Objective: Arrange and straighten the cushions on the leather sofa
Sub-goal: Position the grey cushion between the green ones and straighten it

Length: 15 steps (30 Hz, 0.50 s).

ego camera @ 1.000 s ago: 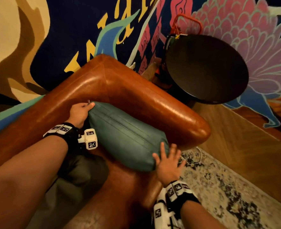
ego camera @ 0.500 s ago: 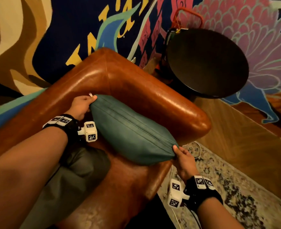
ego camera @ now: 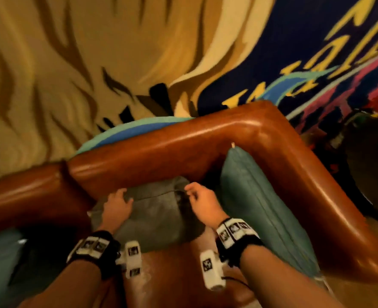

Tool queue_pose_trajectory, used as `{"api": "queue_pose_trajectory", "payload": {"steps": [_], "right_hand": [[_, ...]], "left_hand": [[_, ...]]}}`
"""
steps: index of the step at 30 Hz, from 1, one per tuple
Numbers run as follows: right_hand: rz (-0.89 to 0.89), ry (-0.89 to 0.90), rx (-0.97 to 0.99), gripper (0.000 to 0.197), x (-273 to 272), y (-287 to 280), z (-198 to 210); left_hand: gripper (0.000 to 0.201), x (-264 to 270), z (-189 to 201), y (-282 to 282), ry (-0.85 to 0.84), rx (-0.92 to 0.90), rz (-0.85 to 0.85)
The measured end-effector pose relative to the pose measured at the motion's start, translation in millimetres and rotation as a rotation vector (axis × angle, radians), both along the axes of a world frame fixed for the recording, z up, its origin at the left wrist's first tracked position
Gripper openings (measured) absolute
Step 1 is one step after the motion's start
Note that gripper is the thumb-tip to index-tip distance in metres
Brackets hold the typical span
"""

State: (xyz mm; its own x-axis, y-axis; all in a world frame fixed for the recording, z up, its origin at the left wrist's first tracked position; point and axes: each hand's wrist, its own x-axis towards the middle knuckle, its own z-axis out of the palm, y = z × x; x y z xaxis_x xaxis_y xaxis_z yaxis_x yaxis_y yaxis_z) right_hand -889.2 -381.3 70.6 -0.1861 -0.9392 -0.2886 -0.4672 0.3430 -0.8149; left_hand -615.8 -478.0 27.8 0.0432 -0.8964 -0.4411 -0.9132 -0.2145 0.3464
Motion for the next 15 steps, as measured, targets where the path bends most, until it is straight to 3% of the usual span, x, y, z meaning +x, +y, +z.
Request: {"api": "queue_pose_trajectory", "payload": {"steps": [2,6,9,12,15], "right_hand": [[0.158,0.088,0.092,0.036,32,-21,-27],[0.192,0.393,0.222,0.048,51,-35,-73],[0.323,0.595,0.336,0.05,54,-41,-93],[0.416,0.608,0.416,0.042,48,-56,-97],[0.442,0.41,0.457,0.023,29,-60,-87]], "left_hand": [[0.049,21,-18,29,0.036,0.038,0.068],[0.051,47,-25,54,0.124,-0.051,0.168],[0.051,68,-29,55,0.129,-0.092,0.279],[0.046,85,-31,46,0.149,-0.059,0.431],[0.046,97,-42,41,0.275,-0.013,0.626]]}}
